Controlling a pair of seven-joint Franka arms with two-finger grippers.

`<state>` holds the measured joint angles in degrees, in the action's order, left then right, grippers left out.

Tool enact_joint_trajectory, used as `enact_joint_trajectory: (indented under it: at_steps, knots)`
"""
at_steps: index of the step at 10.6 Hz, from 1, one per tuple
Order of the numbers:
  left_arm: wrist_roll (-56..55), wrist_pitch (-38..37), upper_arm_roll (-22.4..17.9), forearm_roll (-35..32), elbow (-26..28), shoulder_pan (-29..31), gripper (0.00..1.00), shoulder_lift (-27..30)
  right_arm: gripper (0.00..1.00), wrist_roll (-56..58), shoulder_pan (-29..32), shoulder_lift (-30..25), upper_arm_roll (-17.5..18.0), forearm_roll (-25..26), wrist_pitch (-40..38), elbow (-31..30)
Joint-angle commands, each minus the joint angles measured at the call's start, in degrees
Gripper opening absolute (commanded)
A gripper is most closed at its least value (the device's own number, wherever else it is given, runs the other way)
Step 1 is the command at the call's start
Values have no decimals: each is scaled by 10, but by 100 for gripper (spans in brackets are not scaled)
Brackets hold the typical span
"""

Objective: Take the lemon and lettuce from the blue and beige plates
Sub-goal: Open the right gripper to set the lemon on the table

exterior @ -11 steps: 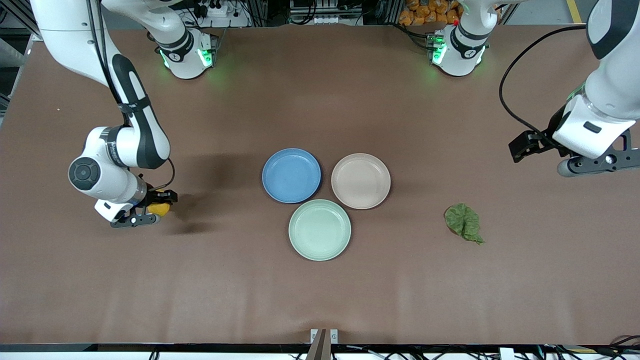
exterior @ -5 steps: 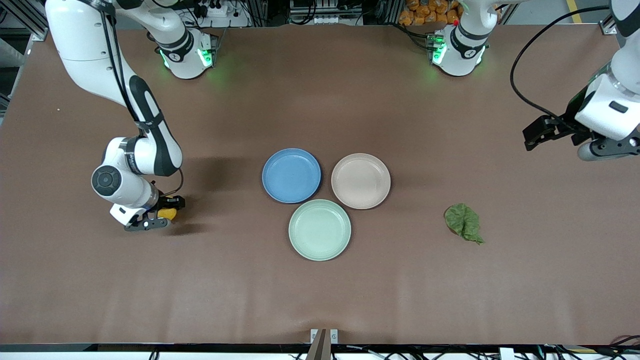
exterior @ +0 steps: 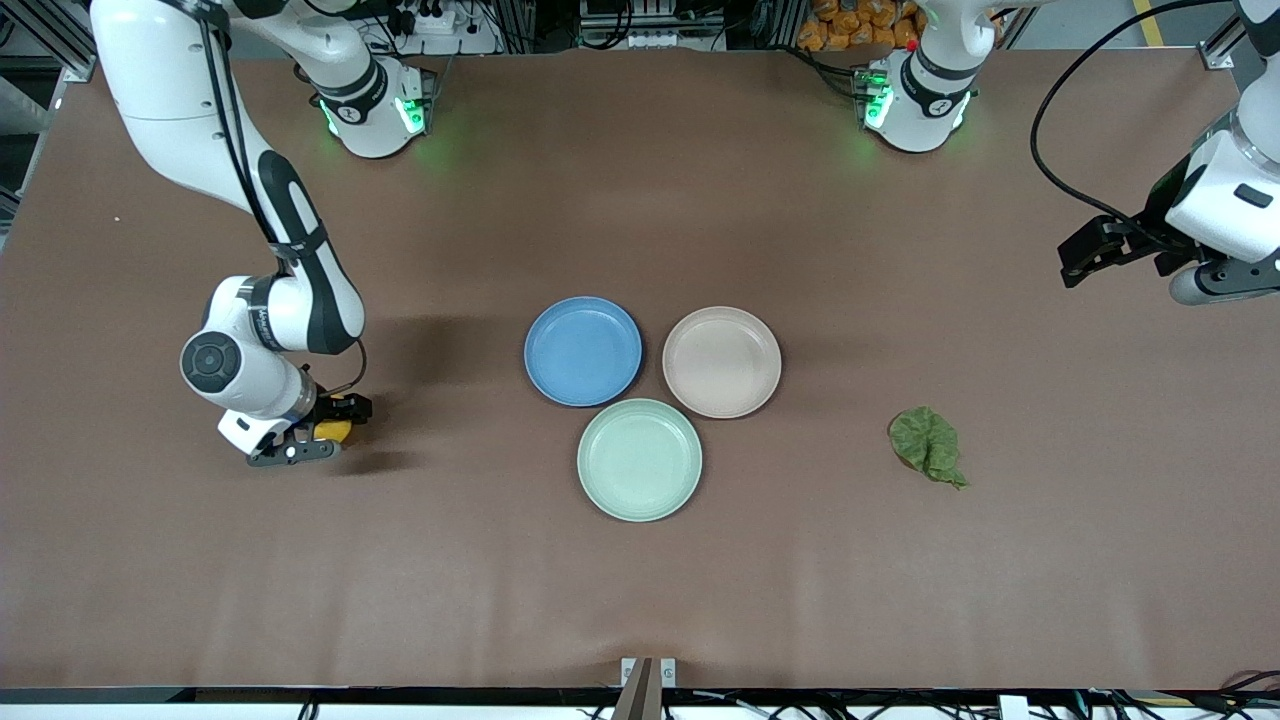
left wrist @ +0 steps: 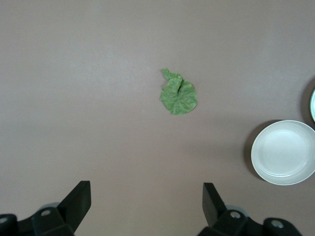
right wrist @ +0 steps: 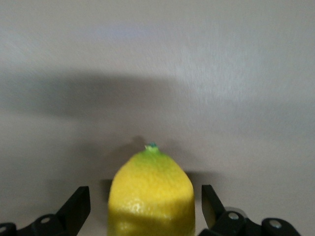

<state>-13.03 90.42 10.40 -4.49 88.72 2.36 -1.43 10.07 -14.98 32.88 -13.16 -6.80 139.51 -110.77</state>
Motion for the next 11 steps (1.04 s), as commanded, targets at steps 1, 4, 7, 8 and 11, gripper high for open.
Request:
enact_joint_trajectory:
  at_steps: [1,4,7,8,11]
  knots:
    - [20,-3,6,17,13,10,100,13,100,11,0,-27,2,-13,-144,83]
    - [20,-3,8,22,9,10,100,16,100,7,1,-74,1,-12,-221,129]
    - [21,-21,13,45,8,8,100,16,100,-10,5,-136,1,-12,-263,128]
    - [20,-30,23,45,8,8,100,20,100,-10,7,-159,1,-11,-280,128]
    - [20,-32,28,45,8,10,100,20,100,-10,13,-215,2,-11,-328,128]
